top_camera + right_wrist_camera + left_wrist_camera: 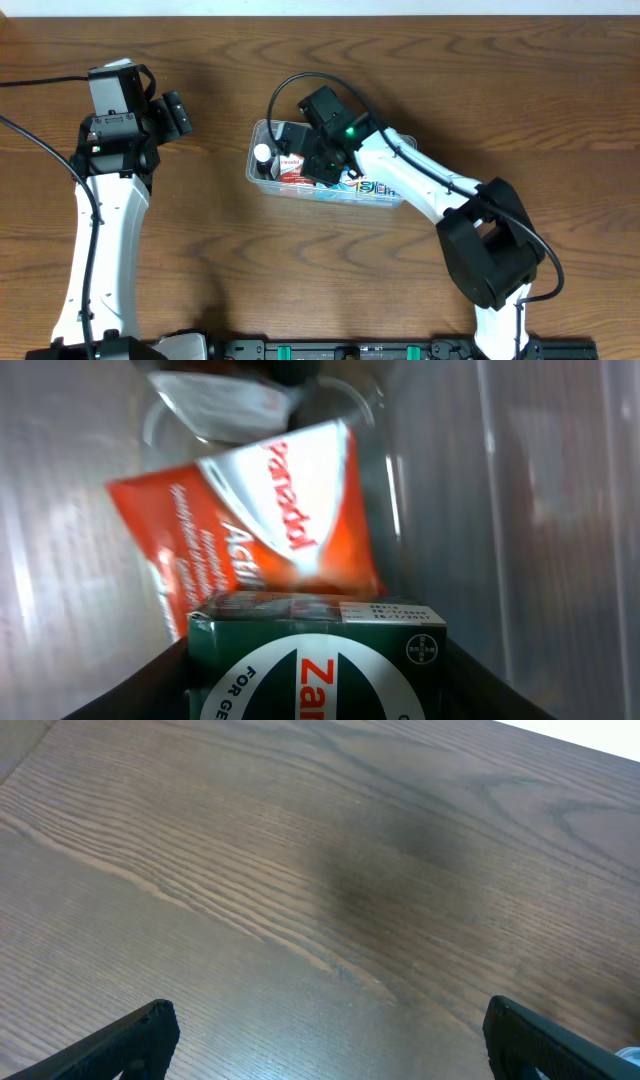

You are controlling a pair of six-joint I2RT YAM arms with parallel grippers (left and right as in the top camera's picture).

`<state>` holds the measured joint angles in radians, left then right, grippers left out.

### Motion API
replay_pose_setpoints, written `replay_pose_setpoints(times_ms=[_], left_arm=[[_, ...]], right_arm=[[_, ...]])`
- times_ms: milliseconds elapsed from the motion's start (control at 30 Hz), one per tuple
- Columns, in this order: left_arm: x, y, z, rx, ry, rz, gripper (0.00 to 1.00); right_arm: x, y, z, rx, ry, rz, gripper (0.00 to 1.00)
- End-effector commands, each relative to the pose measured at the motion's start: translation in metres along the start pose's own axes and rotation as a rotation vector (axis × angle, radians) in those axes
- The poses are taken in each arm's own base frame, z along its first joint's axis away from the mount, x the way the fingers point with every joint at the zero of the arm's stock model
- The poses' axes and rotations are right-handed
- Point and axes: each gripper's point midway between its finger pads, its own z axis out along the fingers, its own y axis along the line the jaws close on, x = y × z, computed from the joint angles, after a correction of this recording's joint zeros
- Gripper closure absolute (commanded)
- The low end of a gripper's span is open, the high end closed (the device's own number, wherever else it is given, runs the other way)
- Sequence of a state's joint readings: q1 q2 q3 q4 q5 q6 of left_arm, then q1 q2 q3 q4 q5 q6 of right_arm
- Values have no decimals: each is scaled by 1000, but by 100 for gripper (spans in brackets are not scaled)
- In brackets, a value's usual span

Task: Pack container
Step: 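Lower the Zam-Buk tin into the container beside the red packet and release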

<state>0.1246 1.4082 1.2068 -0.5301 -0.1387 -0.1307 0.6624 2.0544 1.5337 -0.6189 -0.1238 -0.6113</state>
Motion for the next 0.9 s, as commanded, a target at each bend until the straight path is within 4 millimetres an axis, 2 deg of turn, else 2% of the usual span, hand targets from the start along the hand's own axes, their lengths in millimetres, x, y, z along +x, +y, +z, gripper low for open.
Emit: replay_pose_setpoints(times_ms=[0, 200, 567, 667, 767, 867], left_arm=[[-4, 2, 1, -13, -5, 2, 2], [-4, 2, 1, -14, -5, 2, 2], [-4, 2, 1, -13, -5, 2, 2], [-4, 2, 1, -13, -5, 3, 2], [-4, 2, 1, -13, -5, 2, 2], [-4, 2, 1, -13, -5, 2, 2]], right_arm=[[3, -4, 0, -6, -8, -2, 60], [4, -2, 3, -12, -2, -27, 64], [0, 8, 3, -53, -23, -95, 58], [-1, 8, 3, -58, -31, -96, 52], [-1, 9, 3, -58, -30, -96, 33], [-1, 8, 3, -58, -31, -94, 22]])
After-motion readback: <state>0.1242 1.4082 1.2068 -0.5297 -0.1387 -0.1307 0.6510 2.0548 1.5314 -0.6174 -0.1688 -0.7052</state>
